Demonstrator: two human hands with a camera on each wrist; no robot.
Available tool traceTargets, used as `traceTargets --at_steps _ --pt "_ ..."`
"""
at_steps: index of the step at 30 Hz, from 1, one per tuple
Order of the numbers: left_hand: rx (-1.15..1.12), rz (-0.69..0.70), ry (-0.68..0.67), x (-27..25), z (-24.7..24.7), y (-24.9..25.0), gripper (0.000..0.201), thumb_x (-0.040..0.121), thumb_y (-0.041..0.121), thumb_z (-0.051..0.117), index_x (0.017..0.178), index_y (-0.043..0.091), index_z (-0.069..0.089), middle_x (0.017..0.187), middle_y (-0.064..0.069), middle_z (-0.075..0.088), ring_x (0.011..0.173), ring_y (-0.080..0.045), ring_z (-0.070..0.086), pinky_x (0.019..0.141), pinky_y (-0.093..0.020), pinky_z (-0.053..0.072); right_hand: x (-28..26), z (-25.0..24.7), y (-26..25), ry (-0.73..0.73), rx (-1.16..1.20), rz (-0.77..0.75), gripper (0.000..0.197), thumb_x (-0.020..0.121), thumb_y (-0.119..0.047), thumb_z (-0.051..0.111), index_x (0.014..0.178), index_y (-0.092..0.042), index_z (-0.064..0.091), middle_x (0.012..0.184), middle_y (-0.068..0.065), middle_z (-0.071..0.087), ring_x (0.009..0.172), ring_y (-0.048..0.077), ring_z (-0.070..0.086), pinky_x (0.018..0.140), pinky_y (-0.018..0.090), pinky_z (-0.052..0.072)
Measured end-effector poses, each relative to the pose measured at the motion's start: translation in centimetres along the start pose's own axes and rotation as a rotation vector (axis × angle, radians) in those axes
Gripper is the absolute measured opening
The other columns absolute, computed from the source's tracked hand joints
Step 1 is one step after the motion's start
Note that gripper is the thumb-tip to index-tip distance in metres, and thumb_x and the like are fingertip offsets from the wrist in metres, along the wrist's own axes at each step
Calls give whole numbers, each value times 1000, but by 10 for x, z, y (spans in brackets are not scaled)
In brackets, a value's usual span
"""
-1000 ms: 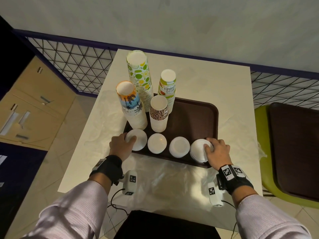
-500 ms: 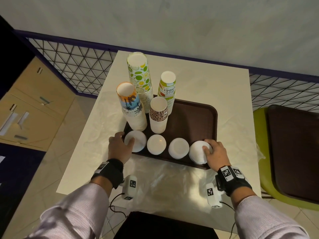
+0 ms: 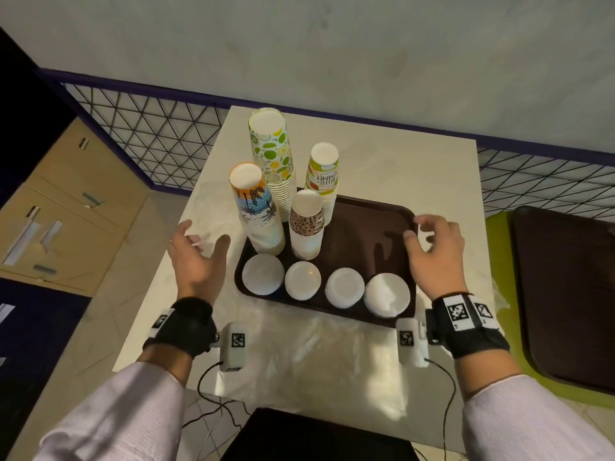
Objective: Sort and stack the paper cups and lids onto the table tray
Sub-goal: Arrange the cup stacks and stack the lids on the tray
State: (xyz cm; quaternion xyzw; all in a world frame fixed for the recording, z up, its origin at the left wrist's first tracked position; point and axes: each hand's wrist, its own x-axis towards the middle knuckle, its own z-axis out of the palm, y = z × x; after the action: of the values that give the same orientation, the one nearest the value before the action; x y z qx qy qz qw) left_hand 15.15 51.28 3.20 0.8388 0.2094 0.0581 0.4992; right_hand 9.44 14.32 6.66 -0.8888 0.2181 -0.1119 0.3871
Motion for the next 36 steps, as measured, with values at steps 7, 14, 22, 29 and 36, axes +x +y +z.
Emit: traceTargets --at_steps 7,14,22,29,36 --pt "-89 167 -165 19 9 47 94 76 36 89 152 32 34 143 -3 46 124 -20 51 107 -46 51 12 35 -83 -149 45 -253 52 86 -29 71 133 -24 51 121 0 50 113 21 49 99 44 47" --pt "-91 245 -276 22 21 68 96 72 32 94 151 31 39 145 4 52 133 -9 52 110 -33 51 12 86 -113 -254 -48 -434 76 76 -31 81 140 -4 50 116 22 57 103 39 56 93 47 46" --pt "13 254 -321 16 24 77 68 87 32 84 143 26 47 123 18 58 110 0 57 77 -2 41 13 117 -109 -325 -100 -465 73 74 -36 76 141 -18 54 116 20 57 99 41 61 90 51 55" --pt "44 247 -332 19 23 76 68 87 34 83 144 25 47 128 15 58 119 -8 56 81 -9 42 13 116 -106 -345 -119 -479 67 82 -23 76 144 -26 51 117 18 61 103 39 63 86 47 57" --pt "47 241 -353 15 22 79 71 90 31 81 149 24 42 129 14 54 120 -8 53 93 -24 45 12 108 -97 -357 -138 -474 67 83 -21 73 146 -26 51 123 19 60 111 39 62 90 46 57"
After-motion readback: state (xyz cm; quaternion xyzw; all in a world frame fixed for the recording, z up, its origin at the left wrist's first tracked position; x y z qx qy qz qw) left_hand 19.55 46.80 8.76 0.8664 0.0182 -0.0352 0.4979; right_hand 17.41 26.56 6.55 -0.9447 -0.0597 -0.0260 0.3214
